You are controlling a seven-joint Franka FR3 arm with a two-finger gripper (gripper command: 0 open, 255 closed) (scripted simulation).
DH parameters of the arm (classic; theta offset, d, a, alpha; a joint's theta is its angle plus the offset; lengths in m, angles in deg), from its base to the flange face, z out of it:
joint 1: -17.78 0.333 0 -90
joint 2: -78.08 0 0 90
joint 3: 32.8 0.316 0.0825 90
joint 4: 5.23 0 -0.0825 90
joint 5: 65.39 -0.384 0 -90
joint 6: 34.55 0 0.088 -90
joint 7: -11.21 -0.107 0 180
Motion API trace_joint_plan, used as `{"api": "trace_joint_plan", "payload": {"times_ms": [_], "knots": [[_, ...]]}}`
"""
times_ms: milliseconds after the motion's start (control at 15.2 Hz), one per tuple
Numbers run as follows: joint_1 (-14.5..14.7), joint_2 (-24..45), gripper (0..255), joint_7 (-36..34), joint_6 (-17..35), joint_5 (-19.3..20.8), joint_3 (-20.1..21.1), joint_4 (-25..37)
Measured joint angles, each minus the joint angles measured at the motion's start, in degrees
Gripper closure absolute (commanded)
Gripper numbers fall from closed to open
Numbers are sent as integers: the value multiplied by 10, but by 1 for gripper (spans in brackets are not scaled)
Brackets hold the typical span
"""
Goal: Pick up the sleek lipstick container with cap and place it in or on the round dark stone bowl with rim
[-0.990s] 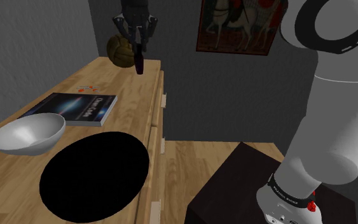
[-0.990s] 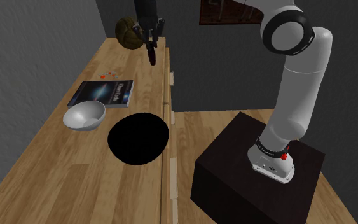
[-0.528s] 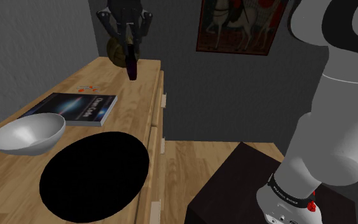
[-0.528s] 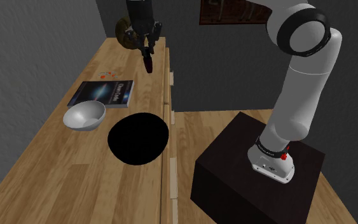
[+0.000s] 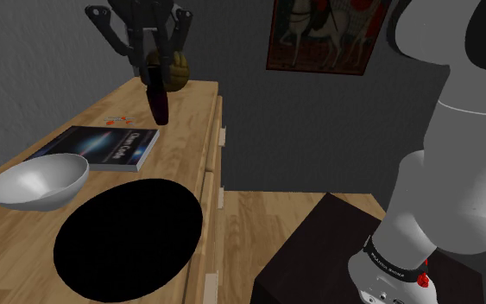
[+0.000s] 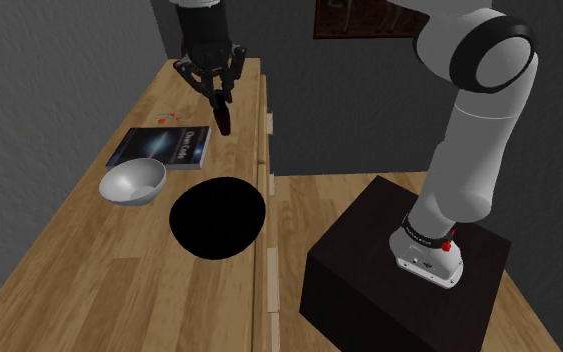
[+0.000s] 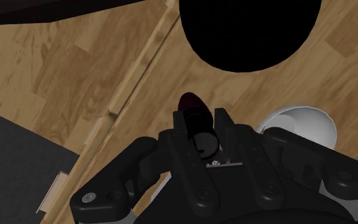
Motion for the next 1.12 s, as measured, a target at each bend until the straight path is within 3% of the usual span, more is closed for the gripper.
{"api": "trace_joint_plan", "payload": {"times_ms": [330, 594, 726, 1122], "knots": [[51, 16, 255, -76, -14, 10, 30, 26], [111, 71, 255, -141, -51, 38, 53, 111], [117, 69, 255, -153, -42, 37, 57, 98], [99, 29, 255, -152, 25, 16, 56, -5]]}}
